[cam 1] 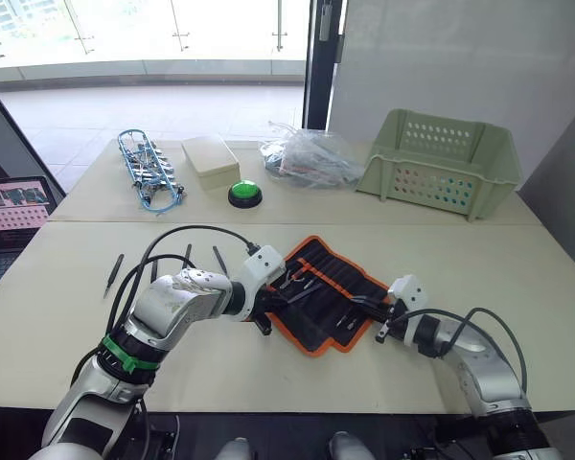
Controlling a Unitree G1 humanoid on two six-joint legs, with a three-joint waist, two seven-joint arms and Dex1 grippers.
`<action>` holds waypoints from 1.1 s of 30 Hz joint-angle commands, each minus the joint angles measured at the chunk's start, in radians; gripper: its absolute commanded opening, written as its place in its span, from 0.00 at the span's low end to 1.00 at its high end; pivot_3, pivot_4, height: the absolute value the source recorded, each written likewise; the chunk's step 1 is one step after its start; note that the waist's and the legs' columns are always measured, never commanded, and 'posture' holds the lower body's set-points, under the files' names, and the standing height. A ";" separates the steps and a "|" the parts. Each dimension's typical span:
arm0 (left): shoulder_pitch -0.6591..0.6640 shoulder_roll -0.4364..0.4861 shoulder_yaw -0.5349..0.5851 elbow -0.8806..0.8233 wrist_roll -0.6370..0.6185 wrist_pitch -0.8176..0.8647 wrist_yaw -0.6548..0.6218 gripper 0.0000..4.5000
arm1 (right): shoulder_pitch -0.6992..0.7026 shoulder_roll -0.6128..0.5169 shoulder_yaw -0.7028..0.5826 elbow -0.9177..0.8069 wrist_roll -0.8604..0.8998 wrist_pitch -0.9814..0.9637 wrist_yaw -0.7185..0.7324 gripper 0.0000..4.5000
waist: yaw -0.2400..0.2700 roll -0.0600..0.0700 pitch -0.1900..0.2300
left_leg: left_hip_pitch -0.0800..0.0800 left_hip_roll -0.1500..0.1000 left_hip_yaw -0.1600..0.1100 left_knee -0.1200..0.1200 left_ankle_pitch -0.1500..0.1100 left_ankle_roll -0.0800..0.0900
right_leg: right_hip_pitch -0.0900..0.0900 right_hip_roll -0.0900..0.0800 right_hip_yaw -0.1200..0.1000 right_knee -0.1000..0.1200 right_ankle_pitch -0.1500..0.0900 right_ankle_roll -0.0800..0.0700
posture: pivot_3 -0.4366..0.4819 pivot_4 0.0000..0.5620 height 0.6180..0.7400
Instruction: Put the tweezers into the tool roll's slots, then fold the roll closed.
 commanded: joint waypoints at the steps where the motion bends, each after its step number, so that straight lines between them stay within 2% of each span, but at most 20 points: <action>1: -0.014 -0.026 0.023 0.016 0.025 -0.005 0.022 0.00 | 0.012 -0.015 -0.009 0.053 -0.014 0.003 0.000 0.00 | 0.001 0.000 0.000 | 0.000 0.000 0.000 0.000 0.000 0.000 | 0.000 0.000 0.000 0.000 0.000 0.000 | 0.48 0.27 1.00; 12: -0.058 -0.098 -0.017 0.105 0.083 -0.079 -0.007 0.00 | 0.008 -0.021 -0.001 0.081 -0.028 -0.023 0.010 0.00 | 0.005 0.000 0.000 | 0.004 0.000 0.000 0.001 0.000 0.000 | 0.006 0.000 0.000 -0.001 0.000 0.001 | 0.48 0.27 1.00; 25: -0.179 -0.292 -0.052 0.435 0.204 -0.279 -0.048 0.00 | 0.034 -0.021 0.006 0.101 -0.043 -0.061 -0.003 0.00 | 0.016 0.000 0.000 | 0.004 -0.001 -0.001 0.001 0.000 0.000 | 0.009 0.000 -0.001 -0.003 0.000 0.001 | 0.48 0.27 1.00; 33: -0.222 -0.352 -0.040 0.558 0.264 -0.353 -0.063 0.00 | 0.030 -0.021 0.006 0.124 -0.044 -0.075 -0.008 0.00 | 0.018 0.000 0.000 | 0.005 -0.001 -0.001 0.002 0.000 0.000 | 0.010 0.000 -0.001 -0.005 0.000 0.002 | 0.48 0.27 1.00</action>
